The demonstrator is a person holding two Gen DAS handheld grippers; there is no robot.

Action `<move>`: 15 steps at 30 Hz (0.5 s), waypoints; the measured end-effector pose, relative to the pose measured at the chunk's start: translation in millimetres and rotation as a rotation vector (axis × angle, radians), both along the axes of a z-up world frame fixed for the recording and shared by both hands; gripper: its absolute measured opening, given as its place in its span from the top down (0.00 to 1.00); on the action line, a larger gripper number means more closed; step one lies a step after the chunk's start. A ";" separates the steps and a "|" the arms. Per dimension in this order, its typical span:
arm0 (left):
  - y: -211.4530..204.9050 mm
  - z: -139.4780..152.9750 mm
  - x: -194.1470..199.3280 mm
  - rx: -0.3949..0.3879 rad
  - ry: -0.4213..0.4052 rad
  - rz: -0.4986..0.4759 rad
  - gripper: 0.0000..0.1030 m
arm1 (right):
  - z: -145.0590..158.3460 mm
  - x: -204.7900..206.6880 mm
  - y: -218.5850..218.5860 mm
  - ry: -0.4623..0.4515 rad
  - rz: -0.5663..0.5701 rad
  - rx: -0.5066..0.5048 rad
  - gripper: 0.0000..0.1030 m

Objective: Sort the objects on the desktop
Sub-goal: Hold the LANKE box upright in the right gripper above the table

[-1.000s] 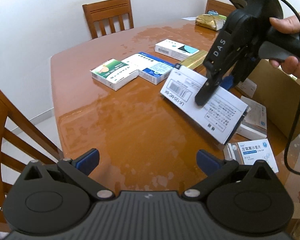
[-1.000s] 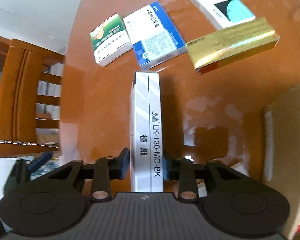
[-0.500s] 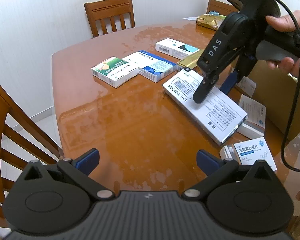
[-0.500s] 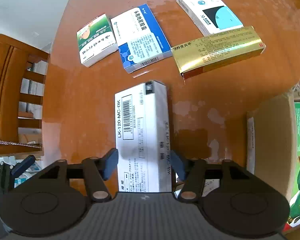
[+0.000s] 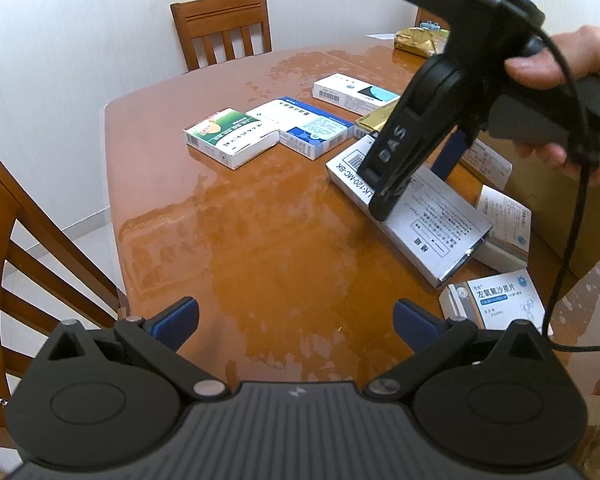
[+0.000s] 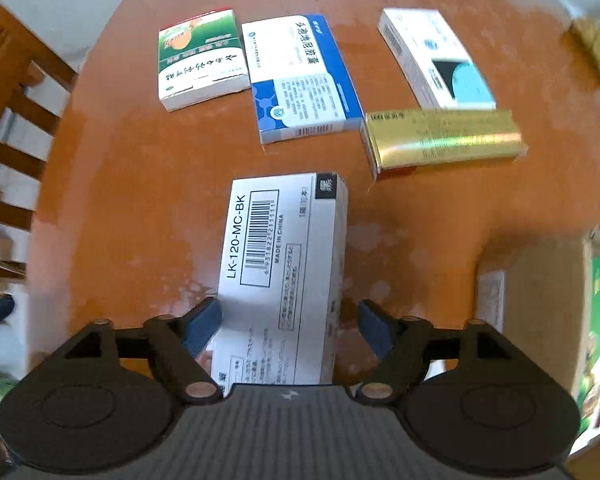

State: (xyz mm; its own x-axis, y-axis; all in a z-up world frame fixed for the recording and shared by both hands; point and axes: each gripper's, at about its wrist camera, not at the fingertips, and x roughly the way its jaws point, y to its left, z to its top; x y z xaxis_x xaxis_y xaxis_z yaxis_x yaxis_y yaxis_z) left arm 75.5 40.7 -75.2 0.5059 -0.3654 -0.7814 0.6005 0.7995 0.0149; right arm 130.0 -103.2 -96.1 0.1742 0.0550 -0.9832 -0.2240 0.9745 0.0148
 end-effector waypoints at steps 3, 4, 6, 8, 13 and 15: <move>2.6 -1.0 -2.2 -0.004 0.004 0.004 0.00 | 1.0 -3.0 12.9 -0.025 0.029 -0.048 0.19; 3.5 -1.6 -3.0 -0.005 0.007 0.007 0.00 | 1.3 -2.6 16.5 -0.022 0.031 -0.052 0.19; 5.1 -2.6 -4.5 -0.008 0.010 0.010 0.00 | 1.1 -1.7 22.1 -0.014 0.033 -0.069 0.19; 6.6 -3.0 -6.0 -0.012 0.011 0.012 0.00 | -0.8 -0.8 28.4 -0.017 0.033 -0.122 0.19; 11.9 -1.1 -9.0 -0.026 0.006 0.019 0.00 | -0.4 -4.4 45.0 -0.061 0.098 -0.223 0.28; 15.1 0.3 -9.7 -0.032 0.003 0.026 0.00 | 0.6 -4.3 45.1 -0.059 0.105 -0.218 0.28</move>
